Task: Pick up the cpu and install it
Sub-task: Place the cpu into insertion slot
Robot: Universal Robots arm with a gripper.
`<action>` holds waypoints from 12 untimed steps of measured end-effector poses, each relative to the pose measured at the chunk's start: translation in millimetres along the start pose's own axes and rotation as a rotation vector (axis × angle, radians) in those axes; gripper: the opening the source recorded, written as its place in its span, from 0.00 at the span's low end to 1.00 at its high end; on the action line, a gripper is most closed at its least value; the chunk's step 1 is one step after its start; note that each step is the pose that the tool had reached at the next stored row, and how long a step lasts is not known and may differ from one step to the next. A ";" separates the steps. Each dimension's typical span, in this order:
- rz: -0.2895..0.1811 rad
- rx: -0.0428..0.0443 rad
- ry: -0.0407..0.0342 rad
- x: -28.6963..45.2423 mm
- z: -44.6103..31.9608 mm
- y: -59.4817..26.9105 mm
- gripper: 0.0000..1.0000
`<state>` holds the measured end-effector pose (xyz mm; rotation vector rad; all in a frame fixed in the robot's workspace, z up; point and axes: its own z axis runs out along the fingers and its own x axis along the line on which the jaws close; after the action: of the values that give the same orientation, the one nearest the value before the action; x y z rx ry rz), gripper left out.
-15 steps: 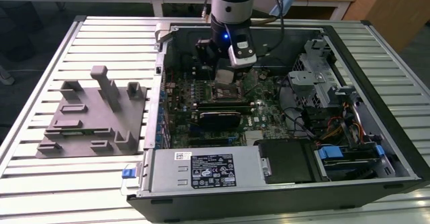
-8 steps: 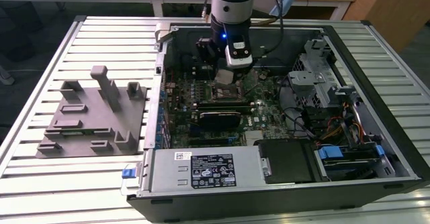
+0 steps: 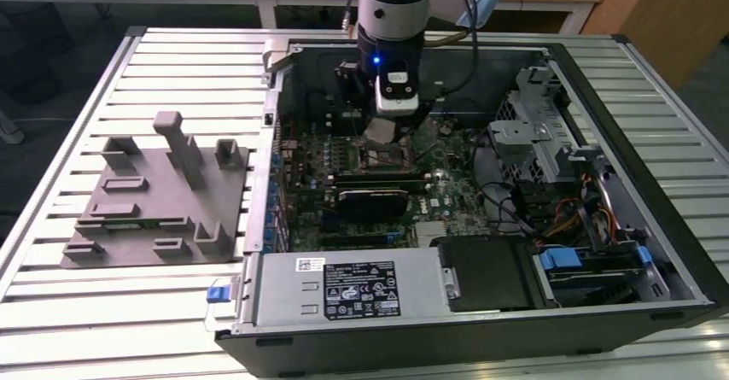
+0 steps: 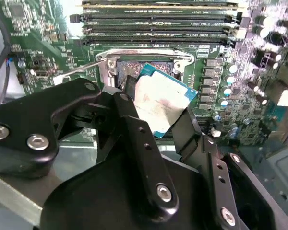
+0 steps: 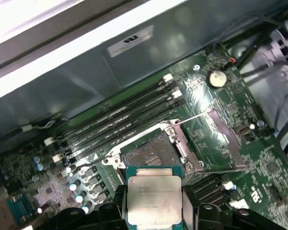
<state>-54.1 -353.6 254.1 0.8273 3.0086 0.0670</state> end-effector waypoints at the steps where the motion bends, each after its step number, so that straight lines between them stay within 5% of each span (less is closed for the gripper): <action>1: 0.015 0.0002 -0.0007 0.0 0.0 0.0 0.54; 12: 0.194 0.0017 -0.0091 0.0 0.2 0.0 0.54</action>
<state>-54.1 -353.5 253.9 1.1137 2.9105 0.0634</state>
